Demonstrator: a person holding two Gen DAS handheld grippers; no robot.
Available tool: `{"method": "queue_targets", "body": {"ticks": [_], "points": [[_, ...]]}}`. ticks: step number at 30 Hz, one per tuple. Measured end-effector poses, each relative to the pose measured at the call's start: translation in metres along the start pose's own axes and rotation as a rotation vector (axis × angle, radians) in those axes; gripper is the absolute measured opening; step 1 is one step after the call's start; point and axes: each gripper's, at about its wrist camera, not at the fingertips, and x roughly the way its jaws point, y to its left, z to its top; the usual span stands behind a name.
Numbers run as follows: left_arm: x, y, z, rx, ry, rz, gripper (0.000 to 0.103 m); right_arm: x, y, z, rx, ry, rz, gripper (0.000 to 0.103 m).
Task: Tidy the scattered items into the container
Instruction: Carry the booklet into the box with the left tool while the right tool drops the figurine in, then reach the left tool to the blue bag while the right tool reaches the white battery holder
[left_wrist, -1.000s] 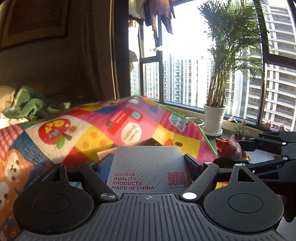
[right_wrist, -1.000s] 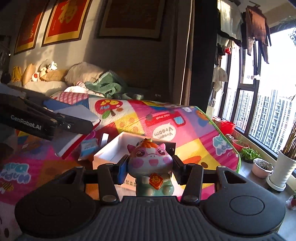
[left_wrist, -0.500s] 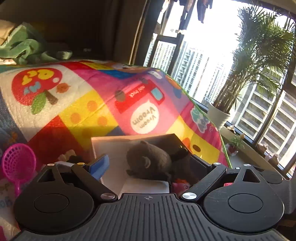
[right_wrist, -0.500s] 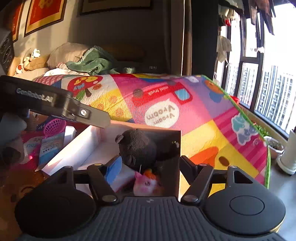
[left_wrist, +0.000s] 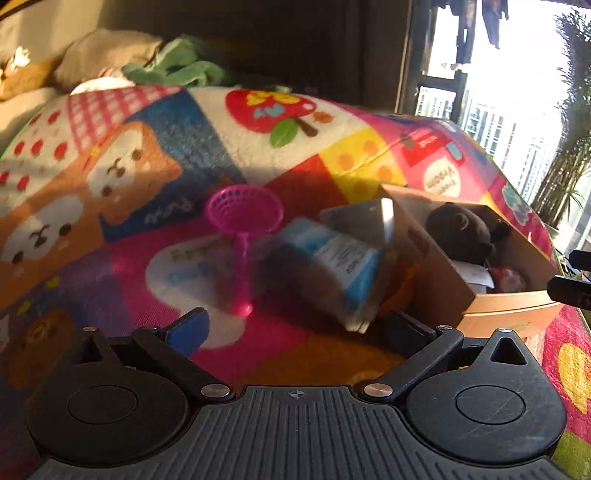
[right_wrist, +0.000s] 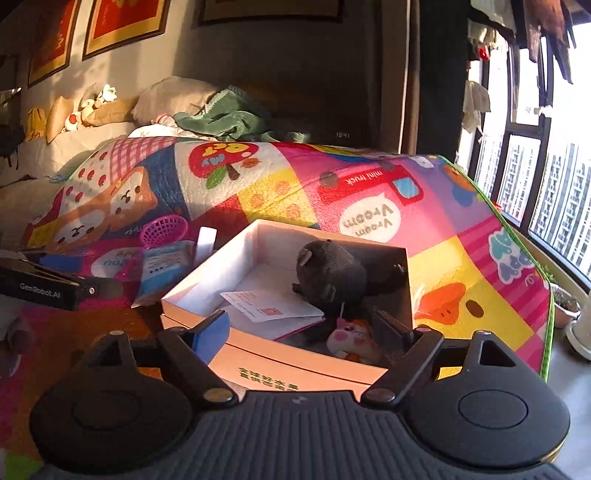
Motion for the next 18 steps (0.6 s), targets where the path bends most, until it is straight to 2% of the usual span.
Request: {"method": "queue_targets", "body": {"ticks": [3, 7, 9, 11, 15, 18], "points": [[-0.003, 0.011, -0.009, -0.002, -0.024, 0.037, 0.103, -0.001, 0.026, 0.009, -0.062, -0.02, 0.022, 0.084], [-0.011, 0.019, -0.013, -0.06, -0.073, 0.019, 0.103, 0.008, 0.057, 0.028, -0.131, -0.027, 0.06, 0.082], [-0.013, 0.021, -0.014, -0.075, -0.089, 0.004, 0.103, 0.023, 0.069, 0.044, -0.146, 0.005, 0.106, 0.061], [-0.013, 0.024, -0.014, -0.099, -0.097, -0.013, 0.103, 0.05, 0.08, 0.063, -0.143, 0.061, 0.137, 0.048], [-0.013, 0.032, -0.014, -0.147, -0.106, -0.037, 0.103, 0.117, 0.099, 0.092, -0.181, 0.119, 0.074, 0.047], [-0.014, 0.032, -0.015, -0.153, -0.115, -0.048, 0.103, 0.163, 0.102, 0.105, -0.163, 0.188, 0.047, 0.047]]}}
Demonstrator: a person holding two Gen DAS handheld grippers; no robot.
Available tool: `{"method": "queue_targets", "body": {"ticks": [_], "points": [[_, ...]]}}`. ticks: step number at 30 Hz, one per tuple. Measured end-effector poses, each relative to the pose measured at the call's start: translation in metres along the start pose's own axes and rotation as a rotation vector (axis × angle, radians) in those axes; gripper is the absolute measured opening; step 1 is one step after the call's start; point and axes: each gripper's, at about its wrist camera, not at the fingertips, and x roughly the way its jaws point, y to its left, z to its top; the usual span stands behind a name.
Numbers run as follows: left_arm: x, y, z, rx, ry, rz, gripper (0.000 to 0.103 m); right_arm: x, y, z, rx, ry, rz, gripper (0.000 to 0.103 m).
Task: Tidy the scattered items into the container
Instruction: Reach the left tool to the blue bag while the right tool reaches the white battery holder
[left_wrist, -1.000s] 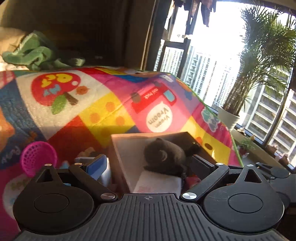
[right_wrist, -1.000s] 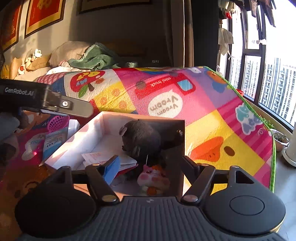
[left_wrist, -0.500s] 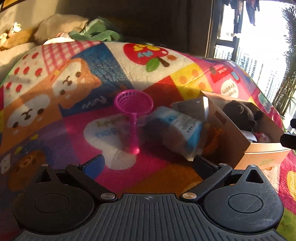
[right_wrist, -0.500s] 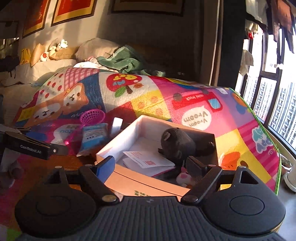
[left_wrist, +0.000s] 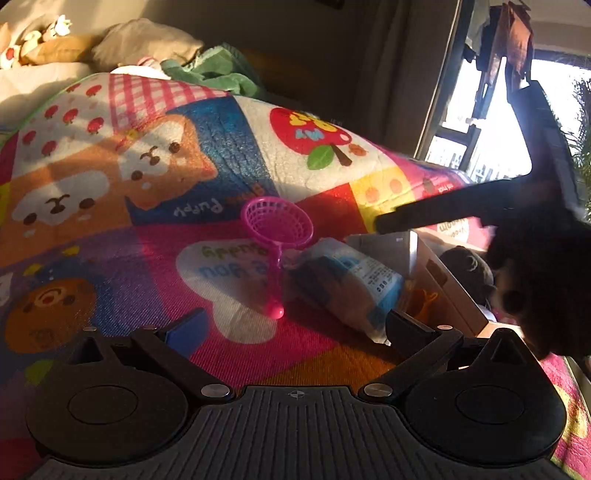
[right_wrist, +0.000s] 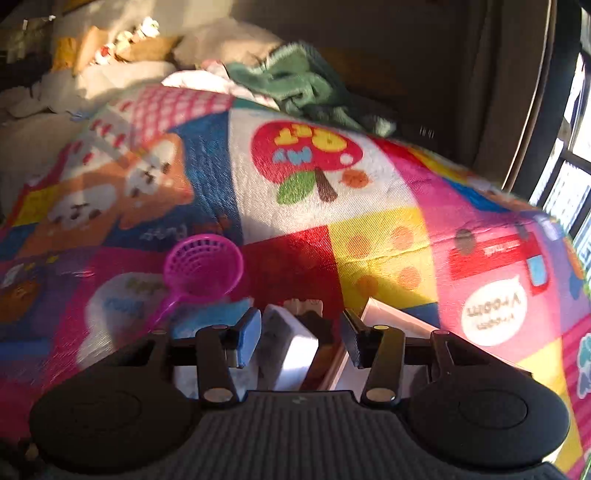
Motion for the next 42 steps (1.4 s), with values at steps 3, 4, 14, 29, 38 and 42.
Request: {"method": "queue_targets", "body": {"ticks": [3, 4, 14, 29, 38, 42], "points": [[-0.001, 0.002, 0.0, -0.015, -0.007, -0.008, 0.103, 0.025, 0.003, 0.005, 0.006, 0.062, 0.008, 0.041], [-0.003, 0.004, 0.0, -0.027, -0.015, -0.007, 0.103, 0.027, 0.007, 0.004, 0.001, 0.075, 0.019, 0.035], [-0.013, 0.034, 0.006, -0.2, -0.09, 0.012, 0.103, -0.071, 0.045, -0.05, -0.115, 0.035, 0.221, 0.013], [-0.007, -0.01, 0.001, 0.051, -0.046, -0.028, 0.103, -0.182, -0.052, -0.206, 0.232, 0.052, 0.081, 0.06], [0.015, -0.053, -0.006, 0.295, 0.085, 0.088, 0.103, -0.174, -0.066, -0.247, 0.416, 0.013, 0.106, 0.086], [0.015, -0.061, -0.006, 0.31, 0.087, 0.112, 0.095, -0.178, -0.047, -0.246, 0.328, -0.014, 0.137, 0.093]]}}
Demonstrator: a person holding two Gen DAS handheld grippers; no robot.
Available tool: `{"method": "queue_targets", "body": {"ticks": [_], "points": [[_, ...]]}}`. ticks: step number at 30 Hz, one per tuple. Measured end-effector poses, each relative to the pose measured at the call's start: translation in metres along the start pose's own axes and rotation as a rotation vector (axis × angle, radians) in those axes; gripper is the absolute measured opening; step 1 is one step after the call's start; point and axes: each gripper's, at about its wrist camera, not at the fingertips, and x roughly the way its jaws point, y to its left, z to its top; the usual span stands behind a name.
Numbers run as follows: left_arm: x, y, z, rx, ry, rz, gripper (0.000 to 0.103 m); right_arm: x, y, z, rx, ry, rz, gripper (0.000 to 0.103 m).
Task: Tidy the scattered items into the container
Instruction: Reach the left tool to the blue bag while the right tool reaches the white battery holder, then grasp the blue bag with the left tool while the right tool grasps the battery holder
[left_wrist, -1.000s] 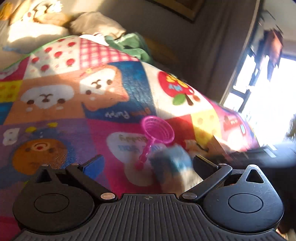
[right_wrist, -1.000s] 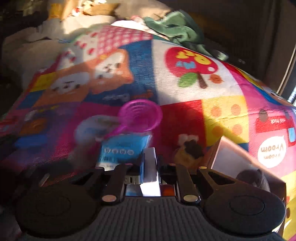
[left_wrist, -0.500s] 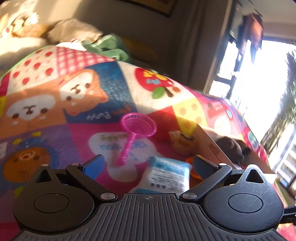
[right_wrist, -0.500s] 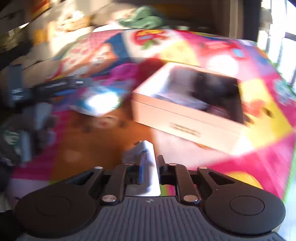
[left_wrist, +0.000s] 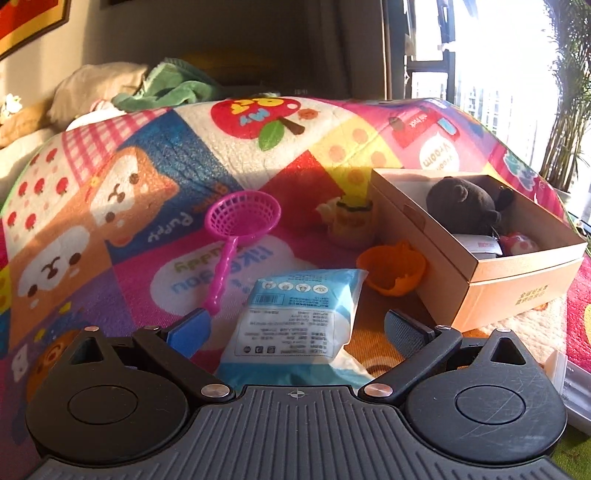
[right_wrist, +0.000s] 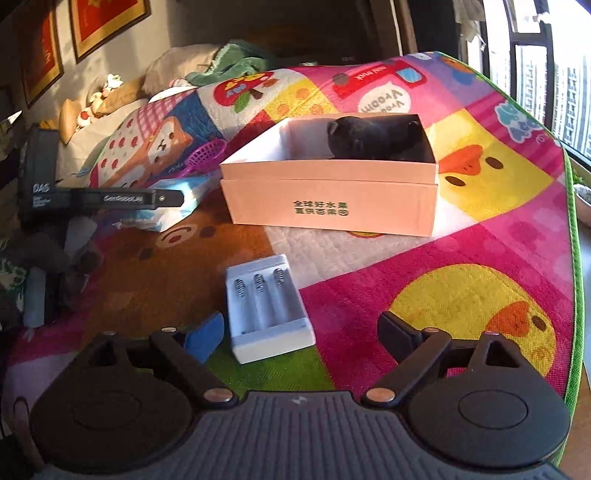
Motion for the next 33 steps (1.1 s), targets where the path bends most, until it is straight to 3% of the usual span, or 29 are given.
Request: {"method": "queue_targets", "body": {"ticks": [1, 2, 7, 9, 12, 13, 15, 18, 22, 25, 30, 33], "points": [[-0.001, -0.002, 0.0, 0.008, 0.006, 0.003, 0.07, 0.001, 0.006, 0.0, -0.034, 0.004, -0.003, 0.095], [-0.002, -0.005, 0.0, 0.022, 0.018, 0.014, 0.064, 0.002, 0.01, -0.001, -0.067, 0.01, -0.02, 0.097], [-0.016, -0.01, -0.006, 0.04, 0.026, -0.016, 0.064, 0.01, 0.008, 0.001, -0.158, 0.023, -0.155, 0.097], [-0.027, -0.013, -0.009, 0.013, 0.033, -0.06, 0.065, 0.008, 0.001, 0.002, -0.179, 0.003, -0.24, 0.098], [-0.044, -0.023, -0.017, -0.022, 0.027, -0.14, 0.072, 0.009, -0.007, 0.002, -0.227, -0.033, -0.398, 0.098], [-0.048, -0.027, -0.02, -0.027, 0.024, -0.163, 0.076, 0.009, -0.01, 0.002, -0.221, -0.035, -0.414, 0.098], [-0.055, -0.036, -0.026, -0.03, 0.025, -0.193, 0.079, 0.006, -0.014, 0.005, -0.184, -0.037, -0.369, 0.103], [-0.056, -0.045, -0.031, -0.017, 0.03, -0.194, 0.095, 0.006, -0.011, 0.009, -0.127, -0.013, -0.243, 0.103], [-0.05, -0.048, -0.025, -0.005, 0.034, -0.168, 0.098, 0.019, -0.011, 0.01, -0.023, 0.069, -0.15, 0.103], [-0.051, -0.046, -0.02, -0.007, 0.056, -0.212, 0.101, 0.02, -0.014, 0.008, 0.038, 0.059, -0.14, 0.103], [-0.058, -0.049, -0.018, -0.044, 0.086, -0.425, 0.102, 0.02, -0.013, 0.005, 0.037, 0.05, -0.145, 0.103], [-0.067, -0.047, -0.014, -0.035, 0.03, -0.428, 0.102, 0.02, -0.012, 0.005, 0.02, 0.056, -0.145, 0.103]]}}
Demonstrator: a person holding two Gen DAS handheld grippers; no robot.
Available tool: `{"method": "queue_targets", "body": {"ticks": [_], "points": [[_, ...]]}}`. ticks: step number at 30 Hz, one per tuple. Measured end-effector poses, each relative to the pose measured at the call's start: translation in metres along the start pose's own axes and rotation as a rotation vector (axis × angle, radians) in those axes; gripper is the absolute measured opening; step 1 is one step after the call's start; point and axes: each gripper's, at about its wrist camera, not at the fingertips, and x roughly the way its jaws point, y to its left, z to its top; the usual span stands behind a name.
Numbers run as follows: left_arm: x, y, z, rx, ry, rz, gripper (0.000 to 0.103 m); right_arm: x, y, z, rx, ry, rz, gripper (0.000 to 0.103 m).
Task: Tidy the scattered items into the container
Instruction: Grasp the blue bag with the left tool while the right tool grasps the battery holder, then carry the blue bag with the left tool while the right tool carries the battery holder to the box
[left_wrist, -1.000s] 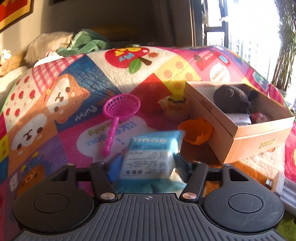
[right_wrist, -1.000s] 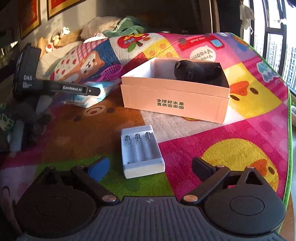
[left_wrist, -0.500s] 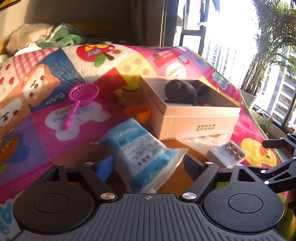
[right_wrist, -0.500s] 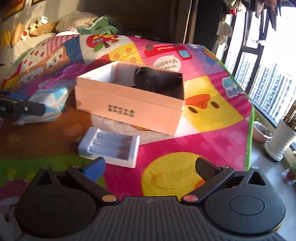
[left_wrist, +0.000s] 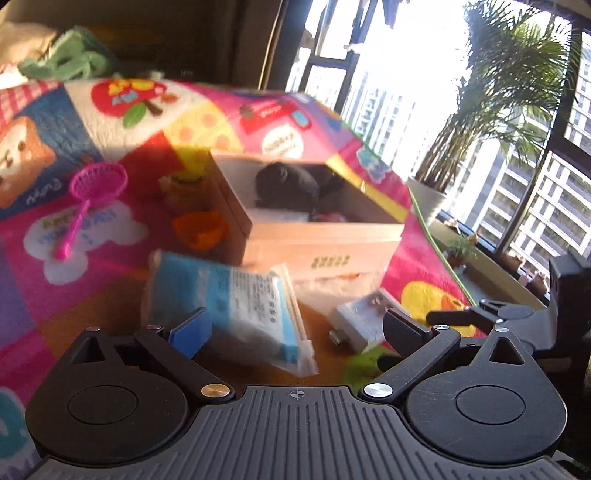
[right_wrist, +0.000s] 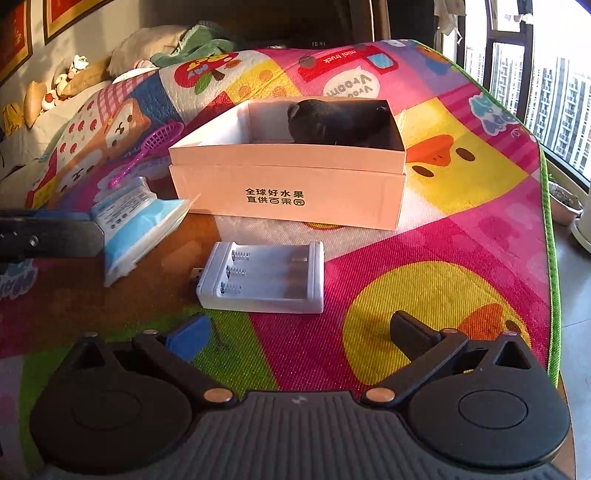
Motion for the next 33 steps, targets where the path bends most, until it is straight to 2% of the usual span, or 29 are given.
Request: {"method": "queue_targets", "body": {"ticks": [3, 6, 8, 11, 17, 19, 22, 24, 27, 30, 33], "points": [[-0.004, 0.003, 0.002, 0.059, -0.025, 0.12, 0.103, -0.001, 0.002, -0.002, -0.024, -0.006, -0.003, 0.103], [-0.007, 0.016, -0.002, 0.018, -0.017, 0.18, 0.103, -0.001, 0.003, 0.0, -0.033, -0.002, 0.005, 0.103], [-0.011, 0.025, -0.007, -0.029, -0.007, 0.192, 0.103, -0.002, 0.007, 0.003, -0.064, -0.005, 0.042, 0.103], [-0.013, 0.031, -0.013, -0.05, 0.009, 0.2, 0.103, 0.001, 0.017, 0.011, -0.108, -0.026, 0.044, 0.103], [-0.01, 0.028, -0.014, -0.009, 0.034, 0.183, 0.103, 0.023, 0.03, 0.03, -0.122, 0.0, 0.039, 0.103], [-0.007, 0.028, -0.012, 0.012, 0.035, 0.186, 0.103, 0.025, 0.033, 0.03, -0.128, 0.013, 0.048, 0.093], [0.003, 0.037, -0.008, -0.01, 0.041, 0.198, 0.103, 0.016, 0.033, 0.026, -0.127, -0.005, 0.049, 0.092], [0.012, 0.045, -0.006, -0.057, 0.05, 0.165, 0.103, 0.006, 0.028, 0.021, -0.124, -0.027, 0.033, 0.092], [0.021, 0.04, -0.008, -0.1, 0.087, 0.064, 0.103, -0.008, 0.016, 0.014, -0.105, -0.051, -0.011, 0.092], [0.017, 0.008, -0.016, -0.026, 0.123, -0.066, 0.103, -0.019, 0.001, 0.007, -0.089, -0.064, -0.074, 0.092], [0.007, -0.021, -0.025, 0.02, 0.164, -0.217, 0.103, -0.027, -0.014, 0.001, -0.052, -0.065, -0.101, 0.092]]}}
